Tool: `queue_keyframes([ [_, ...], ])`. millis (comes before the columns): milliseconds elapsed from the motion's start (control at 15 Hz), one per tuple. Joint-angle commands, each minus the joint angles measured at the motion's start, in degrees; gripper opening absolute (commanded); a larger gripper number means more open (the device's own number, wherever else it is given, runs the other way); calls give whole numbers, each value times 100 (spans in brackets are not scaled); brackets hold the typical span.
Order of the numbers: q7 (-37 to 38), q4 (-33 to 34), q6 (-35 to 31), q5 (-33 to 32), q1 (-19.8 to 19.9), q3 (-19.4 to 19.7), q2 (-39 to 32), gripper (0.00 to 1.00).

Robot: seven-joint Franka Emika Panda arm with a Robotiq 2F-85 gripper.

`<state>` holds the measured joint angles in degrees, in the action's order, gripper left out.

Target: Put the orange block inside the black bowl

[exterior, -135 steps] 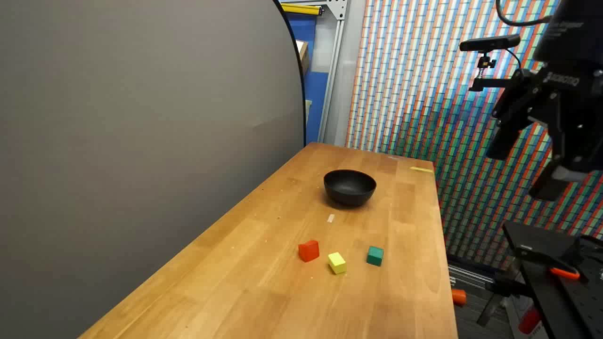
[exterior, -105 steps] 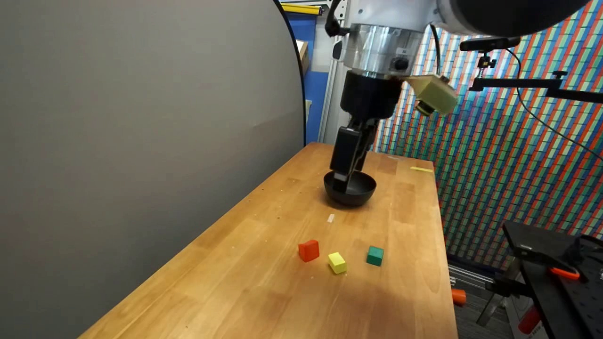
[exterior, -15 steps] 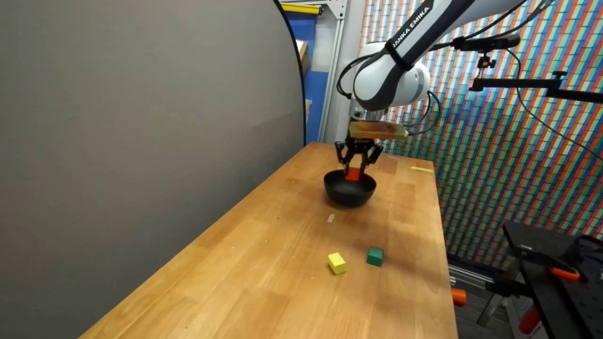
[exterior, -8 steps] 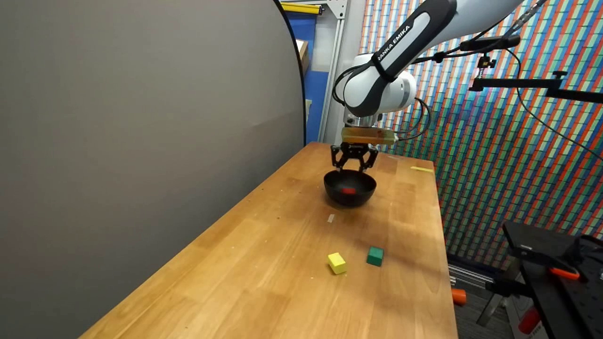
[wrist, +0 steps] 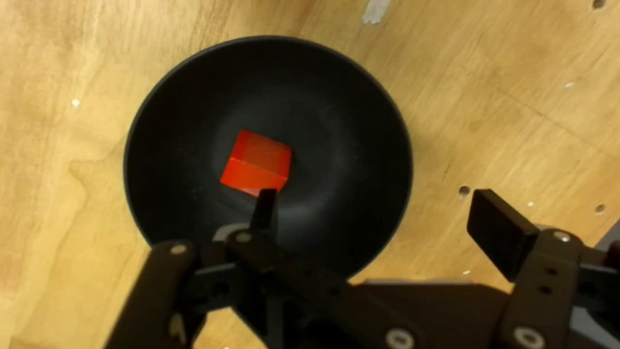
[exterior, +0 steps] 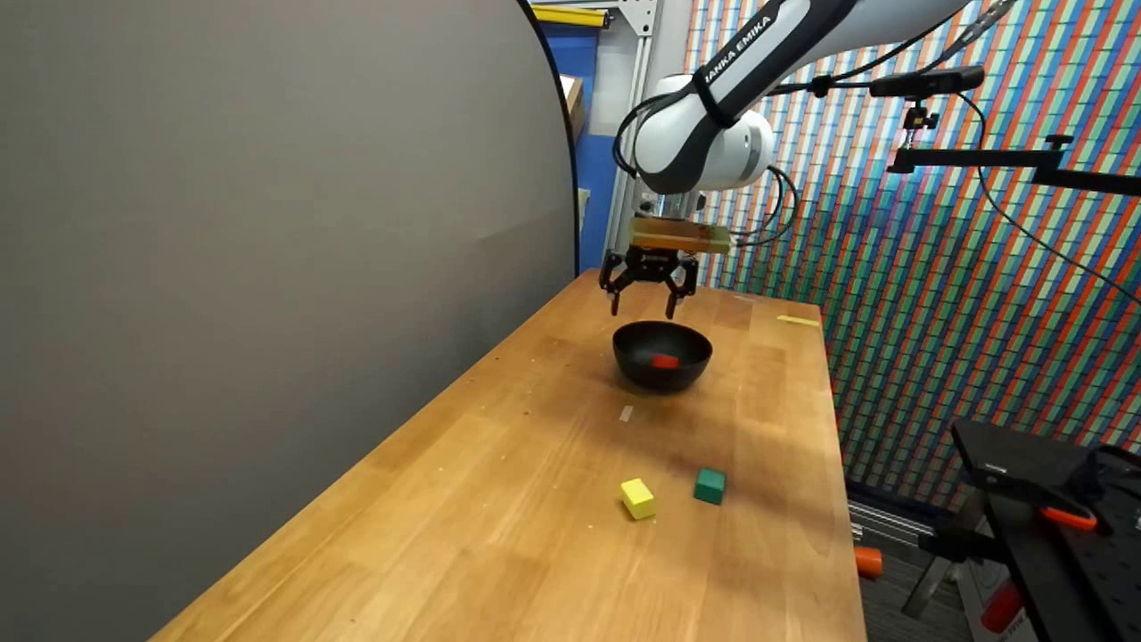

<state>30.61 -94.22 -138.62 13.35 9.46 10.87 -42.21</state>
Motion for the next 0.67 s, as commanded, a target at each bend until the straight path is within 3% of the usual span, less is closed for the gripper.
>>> queue_keyframes([
  [0,-805,-381,451,-153,-99,-193,796,100],
  [400,-1851,-1101,960,-719,-390,-370,2052,100],
  [600,-1948,-1696,936,-1012,-542,-381,2745,100],
])
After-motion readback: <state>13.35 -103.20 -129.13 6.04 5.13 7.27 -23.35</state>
